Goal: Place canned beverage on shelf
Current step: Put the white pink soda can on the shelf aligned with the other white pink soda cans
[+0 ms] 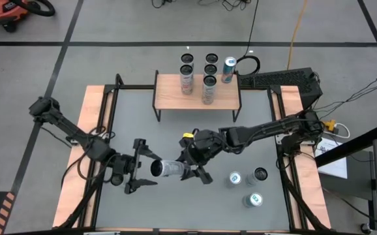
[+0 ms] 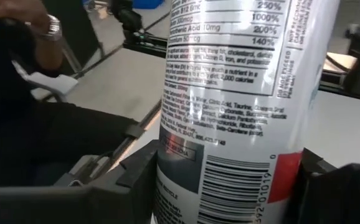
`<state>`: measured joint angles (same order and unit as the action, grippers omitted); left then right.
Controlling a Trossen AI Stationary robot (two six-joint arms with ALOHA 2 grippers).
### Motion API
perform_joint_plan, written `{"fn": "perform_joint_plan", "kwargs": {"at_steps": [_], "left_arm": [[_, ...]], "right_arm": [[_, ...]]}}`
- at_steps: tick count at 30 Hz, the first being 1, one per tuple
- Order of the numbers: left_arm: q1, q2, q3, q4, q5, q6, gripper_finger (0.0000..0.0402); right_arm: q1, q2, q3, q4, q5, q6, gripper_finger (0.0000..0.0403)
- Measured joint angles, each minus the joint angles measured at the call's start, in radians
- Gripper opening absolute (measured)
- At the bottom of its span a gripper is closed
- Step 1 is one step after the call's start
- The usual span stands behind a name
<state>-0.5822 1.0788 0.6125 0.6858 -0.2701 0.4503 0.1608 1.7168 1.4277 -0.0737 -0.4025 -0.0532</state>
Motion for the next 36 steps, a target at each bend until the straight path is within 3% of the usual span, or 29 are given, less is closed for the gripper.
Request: {"fn": "perform_joint_plan", "kwargs": {"at_steps": [5, 21, 31, 36], "left_arm": [[0.057, -0.001, 0.000, -0.019, 0.045, 0.000, 0.0375], [0.127, 0.000, 0.000, -0.078, 0.179, 0.001, 0.0278], [0.133, 0.000, 0.000, -0.111, 0.163, -0.042, 0.0249], [0.131, 0.000, 0.000, -0.143, 0.115, -0.087, 0.0247]], "right_arm": [[-0.002, 0.000, 0.000, 0.001, -0.047, 0.000, 0.0193], [-0.023, 0.000, 0.000, -0.002, -0.054, -0.024, 0.0194], [-0.028, 0.000, 0.001, -0.042, -0.052, -0.011, 0.0195], [-0.028, 0.001, 0.001, -0.067, -0.040, 0.007, 0.0219]]}}
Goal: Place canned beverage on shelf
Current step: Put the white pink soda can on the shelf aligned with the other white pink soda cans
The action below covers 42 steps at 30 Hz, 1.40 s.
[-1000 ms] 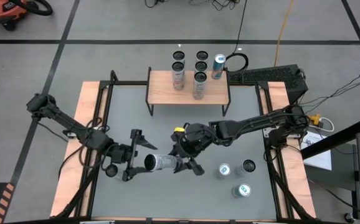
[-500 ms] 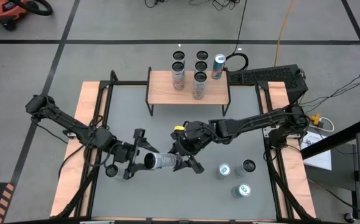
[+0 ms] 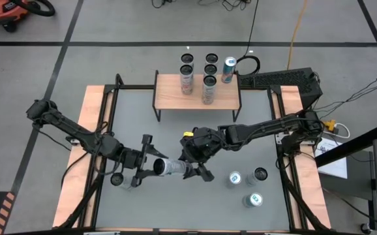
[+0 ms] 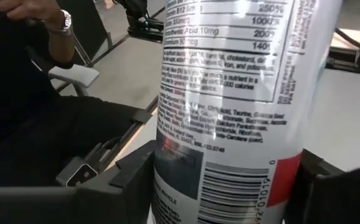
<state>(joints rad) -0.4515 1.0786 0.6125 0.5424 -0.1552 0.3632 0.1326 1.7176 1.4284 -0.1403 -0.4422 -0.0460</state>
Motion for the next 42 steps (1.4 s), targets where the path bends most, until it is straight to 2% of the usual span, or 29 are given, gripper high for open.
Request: {"fn": "perform_joint_plan", "kwargs": {"at_steps": [2, 7, 9, 13, 19, 24, 29, 37, 42], "left_arm": [[0.000, -0.001, 0.000, -0.008, -0.028, -0.035, 0.0247], [0.002, 0.001, -0.001, -0.041, -0.092, -0.091, 0.0247], [-0.001, 0.001, -0.001, -0.043, -0.117, -0.115, 0.0247], [-0.003, 0.002, -0.001, -0.047, -0.187, -0.185, 0.0246], [-0.002, 0.002, -0.001, -0.032, -0.278, -0.279, 0.0246], [-0.003, 0.002, -0.001, -0.031, -0.312, -0.311, 0.0246], [-0.002, 0.007, -0.001, -0.009, -0.338, -0.340, 0.0246], [-0.002, 0.013, -0.001, -0.006, -0.355, -0.346, 0.0246], [-0.018, 0.013, -0.001, -0.002, -0.344, -0.298, 0.0247]], "right_arm": [[0.000, 0.000, 0.000, -0.010, 0.057, 0.017, 0.0237], [0.018, 0.000, 0.000, -0.058, 0.281, 0.041, 0.0276], [0.029, 0.003, 0.001, -0.060, 0.322, 0.041, 0.0286], [0.053, 0.005, 0.001, -0.052, 0.371, 0.048, 0.0294], [0.099, 0.012, 0.001, -0.053, 0.570, 0.090, 0.0294], [0.117, 0.033, 0.001, -0.026, 0.598, 0.107, 0.0287], [0.118, 0.050, 0.001, -0.029, 0.681, 0.138, 0.0257], [0.117, 0.050, -0.001, -0.014, 0.681, 0.129, 0.0189], [0.118, 0.050, -0.001, -0.019, 0.685, 0.133, 0.0188]]}}
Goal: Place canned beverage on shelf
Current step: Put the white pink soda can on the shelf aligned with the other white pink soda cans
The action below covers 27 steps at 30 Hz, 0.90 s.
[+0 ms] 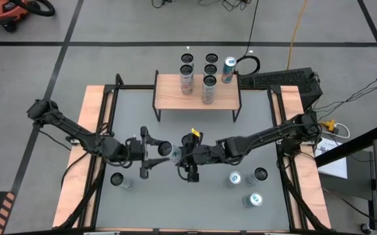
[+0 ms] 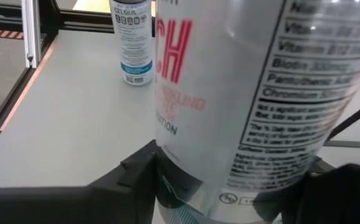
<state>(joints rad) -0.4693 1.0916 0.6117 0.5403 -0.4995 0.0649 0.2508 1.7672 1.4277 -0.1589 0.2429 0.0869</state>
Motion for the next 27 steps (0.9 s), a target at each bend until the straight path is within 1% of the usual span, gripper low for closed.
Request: {"fn": "perform_joint_plan", "kwargs": {"at_steps": [3, 7, 14, 18, 21, 27], "left_arm": [[-0.009, 0.001, 0.000, 0.018, -0.002, 0.021, 0.0256], [-0.018, 0.001, 0.000, 0.039, 0.002, 0.071, 0.0278], [-0.018, -0.017, 0.001, 0.060, 0.002, 0.075, 0.0287], [-0.016, -0.048, 0.001, 0.054, 0.011, 0.090, 0.0304], [-0.014, -0.065, 0.001, 0.027, 0.037, 0.108, 0.0317], [0.014, -0.070, 0.002, -0.054, 0.036, 0.090, 0.0320]], "right_arm": [[0.001, 0.000, 0.000, 0.006, -0.001, -0.006, 0.0197], [0.001, 0.000, 0.002, 0.013, -0.013, -0.012, 0.0197], [0.000, 0.000, 0.002, 0.017, -0.007, -0.020, 0.0193], [0.000, 0.000, 0.000, 0.014, 0.030, -0.020, 0.0193], [0.000, 0.000, 0.000, 0.019, 0.044, -0.021, 0.0193], [-0.001, 0.000, 0.000, 0.047, 0.049, -0.019, 0.0192]]}}
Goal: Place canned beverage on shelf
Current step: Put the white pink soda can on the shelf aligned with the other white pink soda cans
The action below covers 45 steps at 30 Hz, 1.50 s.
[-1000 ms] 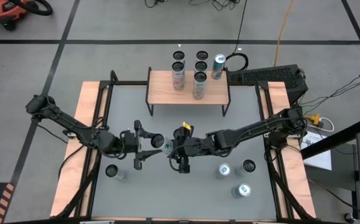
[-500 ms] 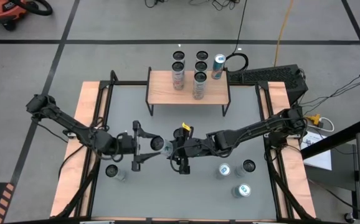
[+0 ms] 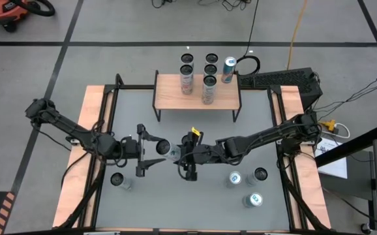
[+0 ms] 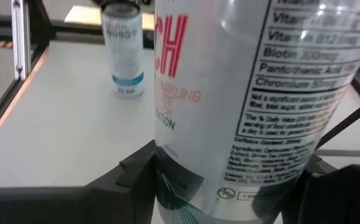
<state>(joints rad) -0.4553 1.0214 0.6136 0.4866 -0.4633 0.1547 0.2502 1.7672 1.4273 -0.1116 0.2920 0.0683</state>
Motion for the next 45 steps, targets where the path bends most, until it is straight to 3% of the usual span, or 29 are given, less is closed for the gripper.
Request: {"fn": "perform_joint_plan", "kwargs": {"at_steps": [18, 29, 38, 45], "left_arm": [[0.031, 0.000, 0.000, 0.075, 0.014, 0.017, 0.0308], [0.039, 0.000, 0.000, 0.073, 0.010, 0.017, 0.0307], [0.058, 0.006, -0.001, 0.074, 0.063, 0.010, 0.0244], [0.058, 0.006, -0.001, 0.072, 0.076, 0.011, 0.0237]], "right_arm": [[0.001, 0.000, 0.000, 0.028, 0.100, -0.002, 0.0192], [0.001, 0.000, 0.000, 0.026, 0.103, 0.006, 0.0192], [0.001, 0.000, 0.000, 0.024, 0.100, 0.002, 0.0198], [0.001, 0.000, 0.000, 0.023, 0.097, -0.001, 0.0215]]}}
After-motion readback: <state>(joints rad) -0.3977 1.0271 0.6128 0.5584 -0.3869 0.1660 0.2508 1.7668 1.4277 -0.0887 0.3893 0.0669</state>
